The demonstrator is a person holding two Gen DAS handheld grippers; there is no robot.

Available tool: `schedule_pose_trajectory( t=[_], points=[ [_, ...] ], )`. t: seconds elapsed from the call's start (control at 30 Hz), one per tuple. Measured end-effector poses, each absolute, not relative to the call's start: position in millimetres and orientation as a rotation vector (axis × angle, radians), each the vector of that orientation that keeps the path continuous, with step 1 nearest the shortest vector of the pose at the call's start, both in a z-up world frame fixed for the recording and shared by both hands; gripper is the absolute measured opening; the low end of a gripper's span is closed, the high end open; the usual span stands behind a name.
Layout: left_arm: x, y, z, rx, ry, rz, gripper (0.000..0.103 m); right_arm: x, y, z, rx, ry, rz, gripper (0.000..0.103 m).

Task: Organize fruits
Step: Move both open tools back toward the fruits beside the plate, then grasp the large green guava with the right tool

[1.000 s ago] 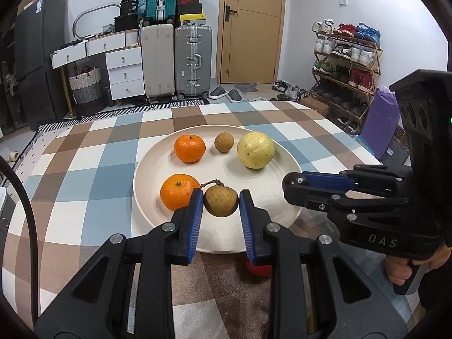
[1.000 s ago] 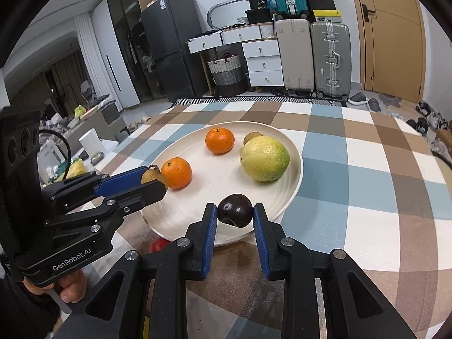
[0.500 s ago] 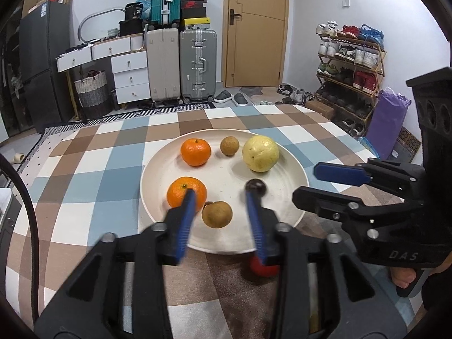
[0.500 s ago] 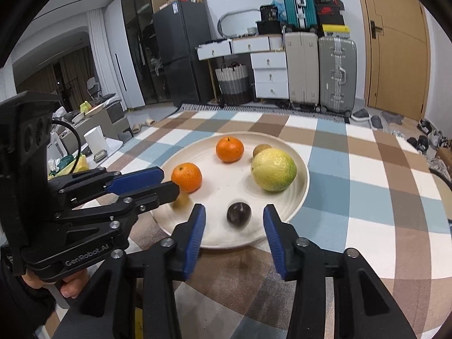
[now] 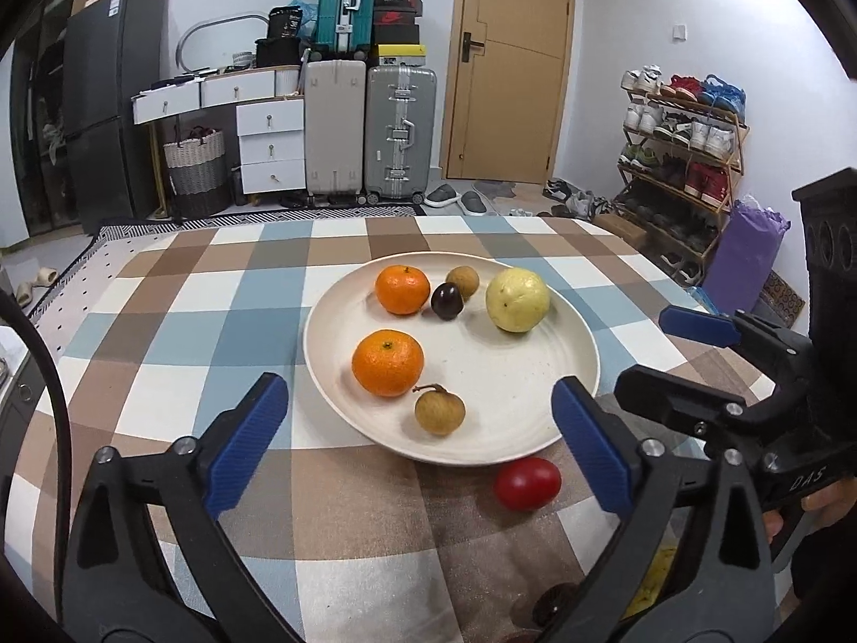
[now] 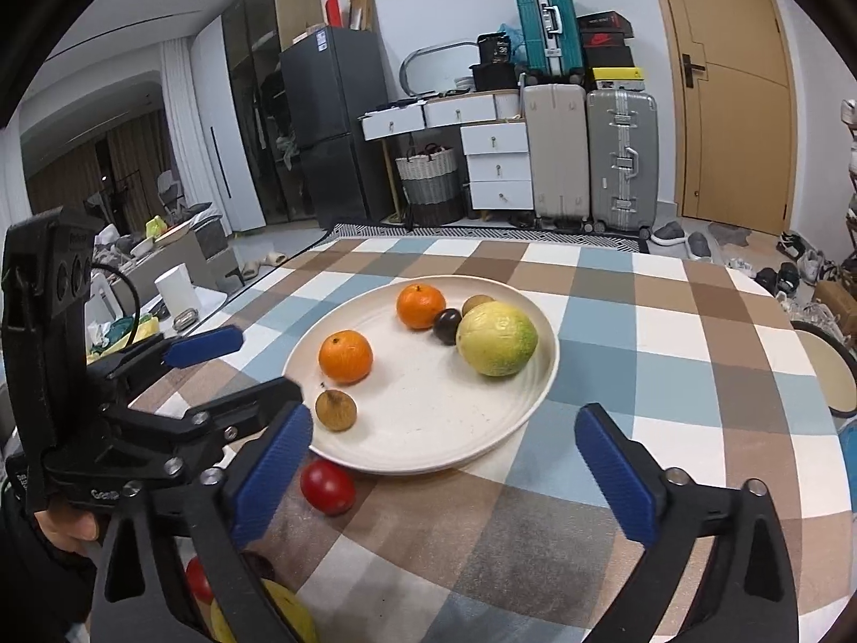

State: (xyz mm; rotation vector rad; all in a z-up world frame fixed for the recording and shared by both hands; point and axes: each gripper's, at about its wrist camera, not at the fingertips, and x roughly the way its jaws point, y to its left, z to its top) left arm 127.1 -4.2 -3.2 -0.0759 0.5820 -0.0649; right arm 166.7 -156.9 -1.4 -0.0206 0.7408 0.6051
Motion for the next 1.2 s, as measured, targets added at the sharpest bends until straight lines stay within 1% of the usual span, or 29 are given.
schedule_pose_trajectory(
  t=[0.43, 0.77, 1.2],
  points=[
    [118.5, 9.4, -5.2, -0.118, 0.586, -0.027, 0.102, 161.4, -160.0, 0.1, -0.025, 0.732, 0.606, 0.103],
    [86.9, 19.0, -6.4, -0.146, 0.589, -0.004, 0.102, 147.5, -168.4, 1.5, -0.038, 0.725, 0.571, 0.103],
    [45.6, 7.8, -4.8, -0.106, 0.61, -0.033, 0.102, 112.9, -179.5, 3.8, -0.04, 0.733, 0.558, 0.103]
  ],
)
